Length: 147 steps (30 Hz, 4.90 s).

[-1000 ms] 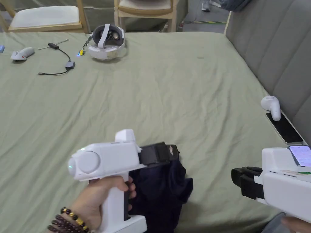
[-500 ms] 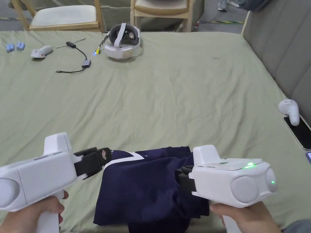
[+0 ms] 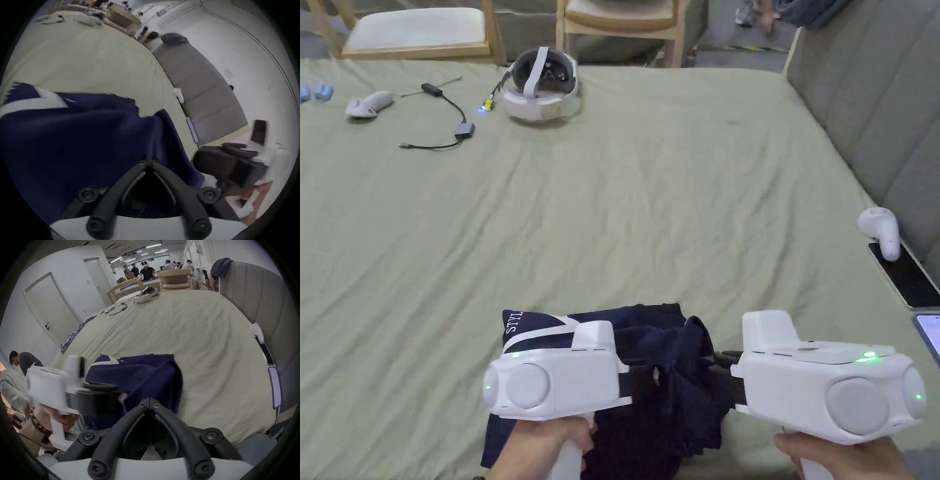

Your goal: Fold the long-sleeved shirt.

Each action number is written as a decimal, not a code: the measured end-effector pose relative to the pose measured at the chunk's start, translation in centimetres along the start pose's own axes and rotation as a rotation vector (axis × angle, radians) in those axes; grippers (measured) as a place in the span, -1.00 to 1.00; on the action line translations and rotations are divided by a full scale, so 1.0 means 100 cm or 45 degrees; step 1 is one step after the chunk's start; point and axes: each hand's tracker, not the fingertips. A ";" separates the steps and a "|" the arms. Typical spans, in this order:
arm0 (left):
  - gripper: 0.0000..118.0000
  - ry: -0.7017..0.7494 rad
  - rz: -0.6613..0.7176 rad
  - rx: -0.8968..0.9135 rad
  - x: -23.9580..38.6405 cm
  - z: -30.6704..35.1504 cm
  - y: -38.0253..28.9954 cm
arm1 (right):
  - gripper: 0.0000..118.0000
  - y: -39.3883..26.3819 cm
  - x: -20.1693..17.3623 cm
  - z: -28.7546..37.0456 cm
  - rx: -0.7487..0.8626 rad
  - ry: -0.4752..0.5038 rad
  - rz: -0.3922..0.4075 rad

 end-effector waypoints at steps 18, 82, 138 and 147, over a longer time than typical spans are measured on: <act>-0.94 0.081 0.026 0.355 -0.011 0.114 0.016 | -1.00 0.017 -0.015 -0.034 -0.009 0.098 0.033; -0.14 0.645 0.021 0.822 -0.245 0.458 0.080 | -1.00 0.142 -0.335 -0.184 0.147 0.399 0.562; 0.88 0.885 -0.733 1.201 0.065 0.118 0.025 | 1.00 0.044 -0.016 0.039 1.162 -0.573 0.183; 0.88 0.843 -0.632 1.185 0.061 0.127 0.028 | 1.00 0.045 -0.015 0.044 1.173 -0.584 0.177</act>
